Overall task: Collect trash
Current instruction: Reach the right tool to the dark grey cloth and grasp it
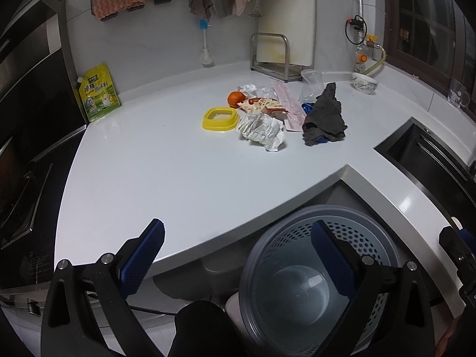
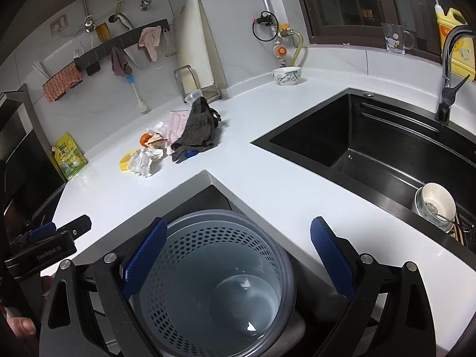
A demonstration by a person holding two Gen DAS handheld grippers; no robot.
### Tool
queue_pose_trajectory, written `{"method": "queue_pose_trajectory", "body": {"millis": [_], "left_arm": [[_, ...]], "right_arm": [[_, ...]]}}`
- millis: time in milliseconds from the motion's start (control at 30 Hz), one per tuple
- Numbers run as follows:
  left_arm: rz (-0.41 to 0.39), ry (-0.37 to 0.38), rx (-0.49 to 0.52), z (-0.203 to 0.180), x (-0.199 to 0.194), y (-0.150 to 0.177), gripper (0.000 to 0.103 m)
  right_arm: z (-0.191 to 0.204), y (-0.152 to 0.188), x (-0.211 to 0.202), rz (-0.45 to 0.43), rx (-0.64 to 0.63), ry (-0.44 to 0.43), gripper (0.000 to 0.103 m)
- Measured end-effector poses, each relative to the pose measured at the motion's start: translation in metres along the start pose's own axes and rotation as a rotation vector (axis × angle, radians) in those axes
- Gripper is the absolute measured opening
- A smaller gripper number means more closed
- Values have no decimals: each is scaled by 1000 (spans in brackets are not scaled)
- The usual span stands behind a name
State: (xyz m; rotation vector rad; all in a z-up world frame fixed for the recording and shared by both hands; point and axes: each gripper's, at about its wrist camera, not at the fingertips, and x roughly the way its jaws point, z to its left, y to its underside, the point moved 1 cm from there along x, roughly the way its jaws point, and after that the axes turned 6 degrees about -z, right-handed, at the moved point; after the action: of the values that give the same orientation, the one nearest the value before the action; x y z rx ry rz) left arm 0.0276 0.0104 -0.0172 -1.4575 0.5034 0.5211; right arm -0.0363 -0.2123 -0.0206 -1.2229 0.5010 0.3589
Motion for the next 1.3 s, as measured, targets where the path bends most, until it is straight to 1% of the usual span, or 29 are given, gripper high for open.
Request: {"method": "queue_pose_trajectory", "body": {"millis": [167,333,433,600,800,1000,1067,1167,1300], "left_arm": [[-9,-18,-13,7,19,-15,97],[-52,-48,-17,14,37,-43,97],[-61,-50,-40,19,52,-61,97],[-39,-46,-59,21,83,-80,97],[-3,-26,-60,16,116,-88,97],[22,-12,-58,12,139,-89,97],[29,-4,-63,12,144,-89,97],[42,1,-66,12,151,-89,97],[59,26,-85,13,156,-88,97]], "right_arm": [[7,-13,23,5,-26,-30,92],[21,-41,63,23,-49,-75,92],[28,-60,87,19,-60,-86,92],[43,-89,129,36,-77,-104,92],[55,-113,181,67,-98,-106,92],[60,-119,227,122,-92,-109,92],[61,-119,242,145,-98,-96,92],[62,-117,259,177,-93,-100,92],[65,-116,275,204,-111,-73,92]]}}
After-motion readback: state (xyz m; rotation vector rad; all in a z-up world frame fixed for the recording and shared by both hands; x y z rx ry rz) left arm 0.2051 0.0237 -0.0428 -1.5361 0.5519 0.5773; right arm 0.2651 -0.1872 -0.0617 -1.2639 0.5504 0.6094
